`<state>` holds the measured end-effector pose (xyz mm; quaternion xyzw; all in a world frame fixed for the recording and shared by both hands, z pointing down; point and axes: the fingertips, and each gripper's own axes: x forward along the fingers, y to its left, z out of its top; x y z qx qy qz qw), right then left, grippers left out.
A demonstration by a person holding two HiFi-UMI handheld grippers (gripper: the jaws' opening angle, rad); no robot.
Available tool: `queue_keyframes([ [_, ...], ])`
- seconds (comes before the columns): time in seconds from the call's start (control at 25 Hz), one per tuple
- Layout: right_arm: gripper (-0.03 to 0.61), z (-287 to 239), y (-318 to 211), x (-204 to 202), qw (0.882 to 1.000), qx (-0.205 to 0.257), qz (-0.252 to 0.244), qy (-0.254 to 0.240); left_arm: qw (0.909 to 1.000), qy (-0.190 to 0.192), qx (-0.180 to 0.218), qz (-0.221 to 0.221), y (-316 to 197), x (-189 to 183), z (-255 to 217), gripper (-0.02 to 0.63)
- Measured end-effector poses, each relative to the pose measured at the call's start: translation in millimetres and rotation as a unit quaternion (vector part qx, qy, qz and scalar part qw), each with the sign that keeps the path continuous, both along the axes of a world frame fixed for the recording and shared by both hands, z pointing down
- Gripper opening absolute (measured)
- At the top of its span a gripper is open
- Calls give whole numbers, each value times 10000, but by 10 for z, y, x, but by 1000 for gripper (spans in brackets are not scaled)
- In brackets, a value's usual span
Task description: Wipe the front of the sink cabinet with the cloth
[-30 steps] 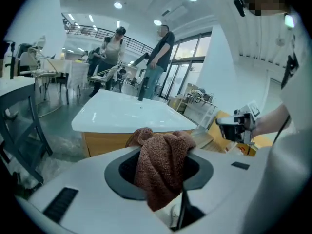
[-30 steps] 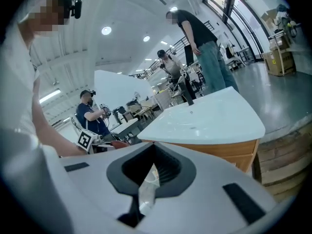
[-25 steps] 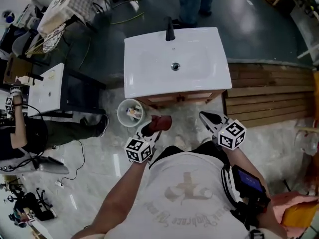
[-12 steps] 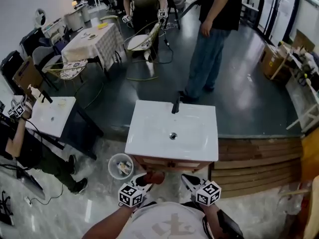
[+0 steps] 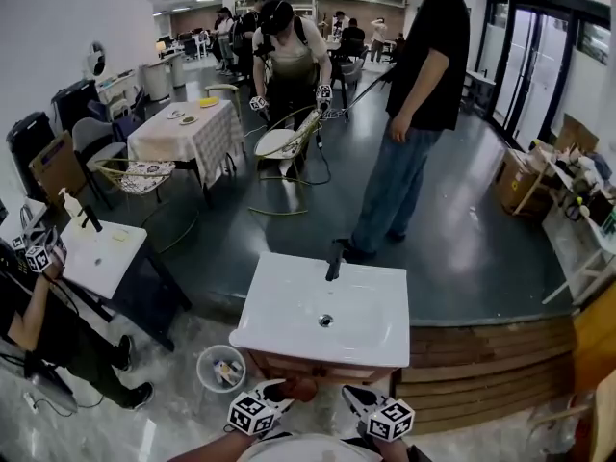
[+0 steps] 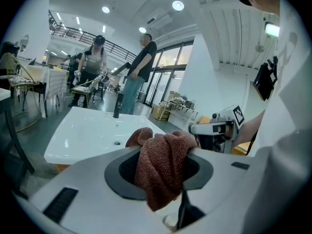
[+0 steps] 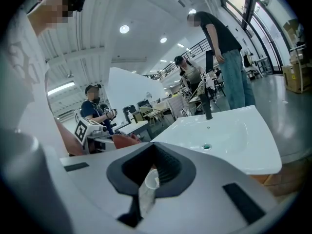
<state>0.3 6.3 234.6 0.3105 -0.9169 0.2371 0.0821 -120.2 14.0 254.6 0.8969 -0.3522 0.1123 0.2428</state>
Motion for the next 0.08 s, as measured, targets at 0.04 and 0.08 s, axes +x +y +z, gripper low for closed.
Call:
queue_keyframes([
  [0.04,12,27,24,24,10000,-28,25,-2,10000,-9,-26,18,26,18,22,141],
  [0.08,12,54,49,46,10000,-56,50,-3,10000,-20,-51,37,52,35,44,141],
])
